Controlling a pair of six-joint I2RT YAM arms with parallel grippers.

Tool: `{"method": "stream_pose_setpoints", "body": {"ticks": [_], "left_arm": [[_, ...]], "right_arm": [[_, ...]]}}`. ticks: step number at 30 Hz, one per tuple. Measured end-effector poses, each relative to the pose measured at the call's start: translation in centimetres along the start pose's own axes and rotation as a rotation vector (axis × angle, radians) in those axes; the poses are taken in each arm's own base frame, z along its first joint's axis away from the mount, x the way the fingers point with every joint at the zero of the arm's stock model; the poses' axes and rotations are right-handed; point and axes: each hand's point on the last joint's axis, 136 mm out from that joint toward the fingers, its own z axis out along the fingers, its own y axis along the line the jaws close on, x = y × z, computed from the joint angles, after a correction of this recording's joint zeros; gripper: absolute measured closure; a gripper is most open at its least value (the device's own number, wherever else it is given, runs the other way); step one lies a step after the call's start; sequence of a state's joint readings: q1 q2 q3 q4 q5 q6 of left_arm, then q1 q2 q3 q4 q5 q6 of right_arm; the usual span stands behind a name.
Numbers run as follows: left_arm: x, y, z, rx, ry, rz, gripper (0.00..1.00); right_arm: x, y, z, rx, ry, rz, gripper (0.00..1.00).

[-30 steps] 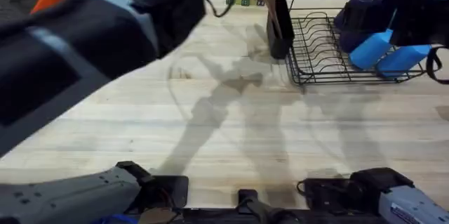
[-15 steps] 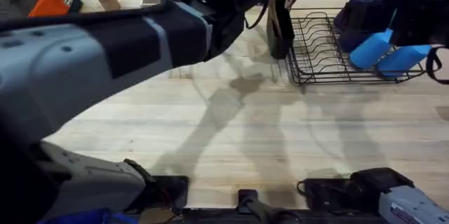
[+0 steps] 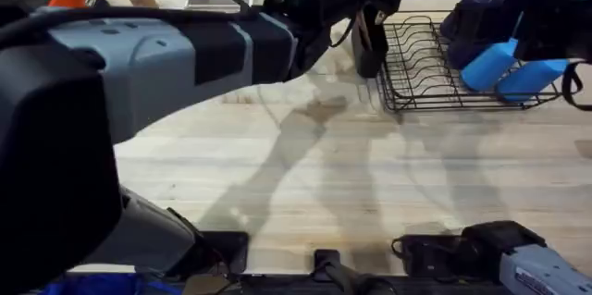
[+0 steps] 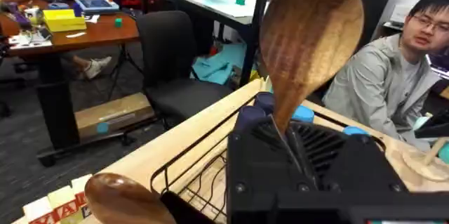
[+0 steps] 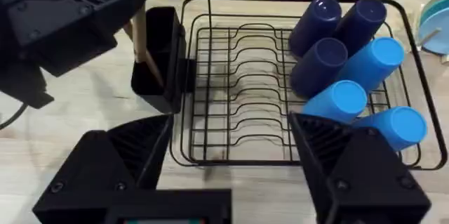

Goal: Pick up the spoon on the table one by one and put them onto the rack

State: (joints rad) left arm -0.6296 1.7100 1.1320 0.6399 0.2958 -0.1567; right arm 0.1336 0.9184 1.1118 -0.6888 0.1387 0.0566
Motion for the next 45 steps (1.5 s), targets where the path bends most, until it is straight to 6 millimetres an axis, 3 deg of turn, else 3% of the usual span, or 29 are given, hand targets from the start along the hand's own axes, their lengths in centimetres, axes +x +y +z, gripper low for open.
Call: {"method": "stream_pose_setpoints", "body": {"ticks": [6, 9, 10, 12, 35, 45], "left_arm": [[0.3, 0.1, 0.2, 0.001, -0.002, 0.000, 0.956], [1.7, 0.4, 0.6, -0.003, 0.019, -0.008, 0.956], [3.4, 0.8, 1.0, -0.008, 0.053, -0.021, 0.956], [4.5, 1.1, 1.2, -0.012, 0.079, -0.029, 0.956], [12.1, 1.9, -0.3, -0.065, 0.375, -0.123, 0.956], [12.4, 2.1, -0.5, -0.081, 0.397, -0.128, 0.956]], "right_arm": [[0.0, 0.0, 0.0, 0.000, -0.001, 0.000, 0.010], [0.0, 0.0, 0.0, 0.000, 0.000, 0.000, 0.010], [0.0, 0.0, 0.0, 0.000, 0.000, 0.000, 0.010], [0.0, 0.0, 0.0, 0.000, 0.000, 0.000, 0.010], [0.0, 0.0, 0.0, 0.000, 0.000, 0.000, 0.010], [0.0, 0.0, 0.0, 0.000, 0.000, 0.000, 0.010]]}}
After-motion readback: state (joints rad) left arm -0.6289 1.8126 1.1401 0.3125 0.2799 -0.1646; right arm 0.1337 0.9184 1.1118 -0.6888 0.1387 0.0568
